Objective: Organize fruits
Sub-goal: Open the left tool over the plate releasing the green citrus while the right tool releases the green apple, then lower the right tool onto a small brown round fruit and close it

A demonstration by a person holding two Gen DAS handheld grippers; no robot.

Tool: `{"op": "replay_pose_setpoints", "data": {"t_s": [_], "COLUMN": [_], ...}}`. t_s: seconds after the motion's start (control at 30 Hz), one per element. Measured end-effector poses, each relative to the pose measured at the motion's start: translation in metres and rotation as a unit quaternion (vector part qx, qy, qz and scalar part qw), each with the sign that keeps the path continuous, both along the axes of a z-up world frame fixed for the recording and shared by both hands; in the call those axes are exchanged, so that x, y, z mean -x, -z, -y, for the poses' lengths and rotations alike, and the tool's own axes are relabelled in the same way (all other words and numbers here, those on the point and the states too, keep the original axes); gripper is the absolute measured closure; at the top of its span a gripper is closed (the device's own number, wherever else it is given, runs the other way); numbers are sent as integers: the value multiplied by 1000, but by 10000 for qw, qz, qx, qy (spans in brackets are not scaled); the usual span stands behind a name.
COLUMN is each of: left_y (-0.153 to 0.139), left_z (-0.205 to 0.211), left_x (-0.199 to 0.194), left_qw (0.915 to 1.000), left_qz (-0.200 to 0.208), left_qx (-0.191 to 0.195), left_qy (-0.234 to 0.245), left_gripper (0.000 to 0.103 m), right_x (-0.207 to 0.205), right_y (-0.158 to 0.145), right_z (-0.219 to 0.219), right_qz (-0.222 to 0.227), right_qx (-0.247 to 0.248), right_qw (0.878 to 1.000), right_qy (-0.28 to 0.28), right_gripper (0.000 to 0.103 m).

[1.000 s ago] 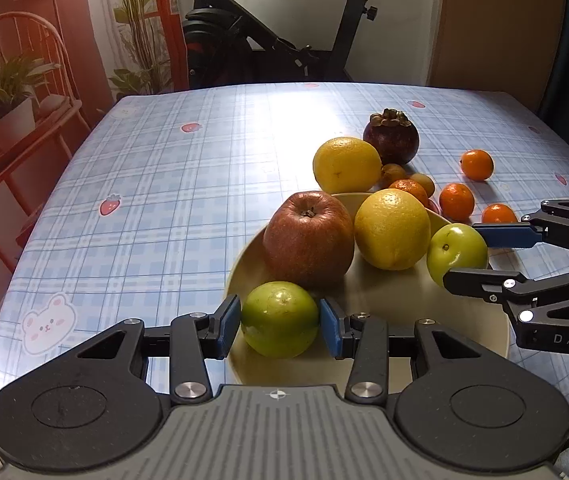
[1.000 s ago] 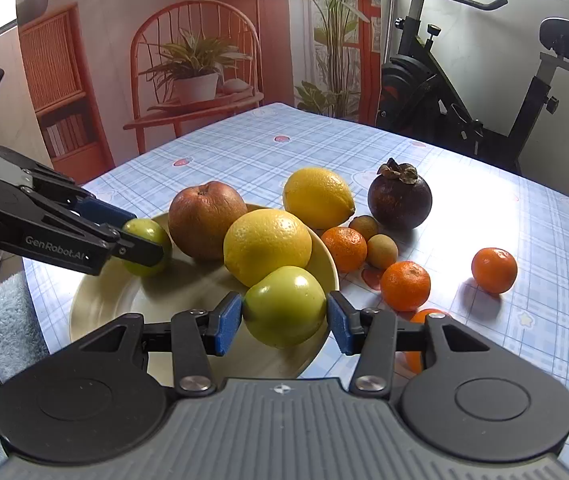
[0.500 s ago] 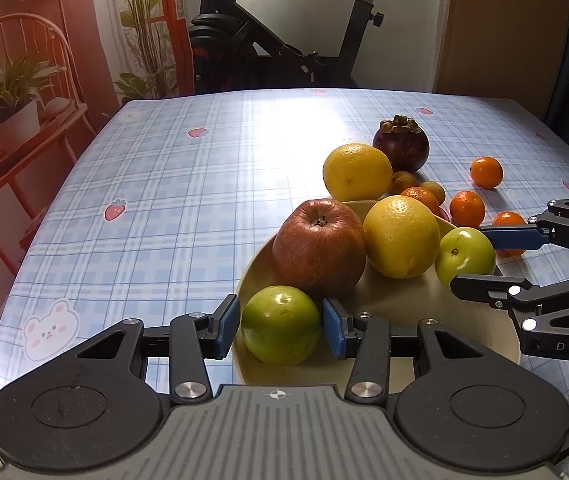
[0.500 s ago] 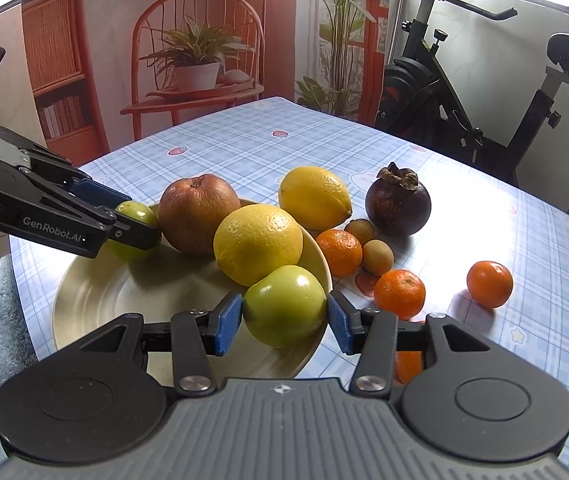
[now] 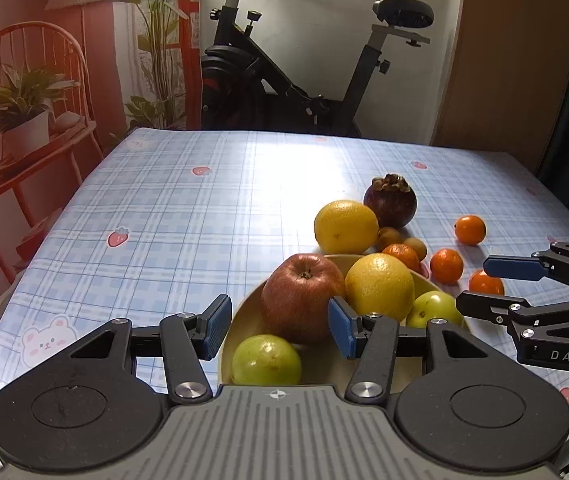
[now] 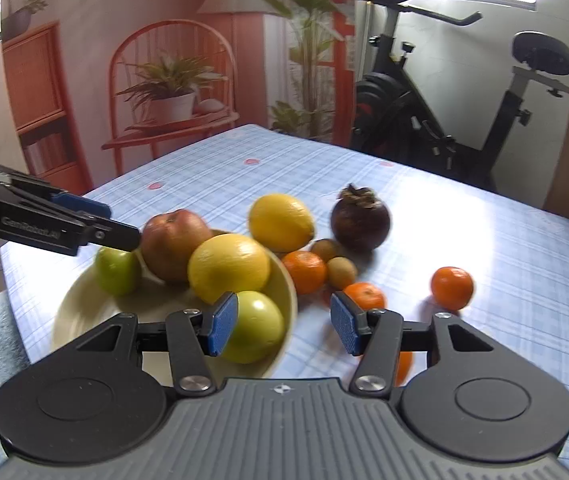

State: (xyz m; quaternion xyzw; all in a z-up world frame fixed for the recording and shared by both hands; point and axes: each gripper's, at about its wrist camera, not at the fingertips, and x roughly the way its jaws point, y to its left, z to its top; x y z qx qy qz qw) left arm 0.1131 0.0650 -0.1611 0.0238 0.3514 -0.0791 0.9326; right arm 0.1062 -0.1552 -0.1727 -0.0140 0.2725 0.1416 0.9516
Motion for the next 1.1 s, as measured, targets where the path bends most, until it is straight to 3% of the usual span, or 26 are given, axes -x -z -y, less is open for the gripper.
{"op": "replay_pose_setpoints", "data": {"t_s": [0.33, 0.57, 0.67, 0.77, 1.1], "left_y": [-3, -5, -8, -11, -17], "left_z": [22, 36, 40, 41, 30], "left_x": [-7, -18, -27, -40, -64], "left_qw": [9995, 9991, 9991, 9983, 9972], "left_qz": [99, 44, 39, -41, -26], "left_qx": [208, 287, 340, 555, 741], "left_qy": [193, 293, 248, 153, -87], "left_gripper": [47, 47, 48, 57, 63], "right_x": [4, -2, -15, -33, -86], "right_y": [8, 9, 4, -2, 8], "right_z": [42, 57, 58, 54, 25], "right_qz": [-59, -44, -60, -90, -513], "right_qx": [-112, -189, -307, -301, 102], "right_qw": [9986, 9986, 9986, 9992, 9978], "right_qy": [509, 493, 431, 240, -399], "right_gripper": [49, 63, 74, 81, 81]}}
